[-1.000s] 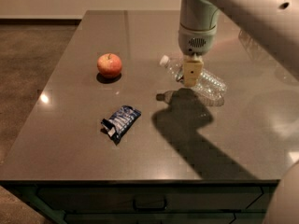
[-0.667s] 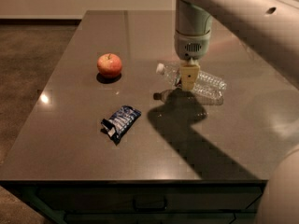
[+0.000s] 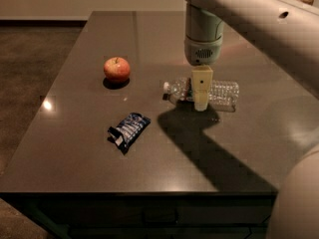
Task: Knock water bottle over
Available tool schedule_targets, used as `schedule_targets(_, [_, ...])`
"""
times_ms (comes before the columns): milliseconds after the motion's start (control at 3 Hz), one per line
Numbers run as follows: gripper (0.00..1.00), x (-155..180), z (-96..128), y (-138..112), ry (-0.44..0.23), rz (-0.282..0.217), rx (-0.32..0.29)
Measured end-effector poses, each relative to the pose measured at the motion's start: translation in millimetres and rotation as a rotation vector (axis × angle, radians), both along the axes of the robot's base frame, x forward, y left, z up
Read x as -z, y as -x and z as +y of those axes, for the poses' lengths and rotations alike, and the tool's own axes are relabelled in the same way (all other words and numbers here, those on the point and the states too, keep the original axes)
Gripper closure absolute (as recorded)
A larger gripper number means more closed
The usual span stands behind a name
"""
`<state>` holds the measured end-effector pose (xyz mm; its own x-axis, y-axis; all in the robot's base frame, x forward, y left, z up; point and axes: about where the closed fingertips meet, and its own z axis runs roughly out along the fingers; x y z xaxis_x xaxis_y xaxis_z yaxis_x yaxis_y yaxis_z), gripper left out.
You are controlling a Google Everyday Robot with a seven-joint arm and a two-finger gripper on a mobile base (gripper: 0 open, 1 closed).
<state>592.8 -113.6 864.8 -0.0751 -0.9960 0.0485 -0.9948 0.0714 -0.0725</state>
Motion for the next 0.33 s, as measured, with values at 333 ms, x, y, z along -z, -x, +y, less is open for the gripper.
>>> schedule_targets(333, [0.00, 0.0, 0.0, 0.0, 0.000, 0.000, 0.000])
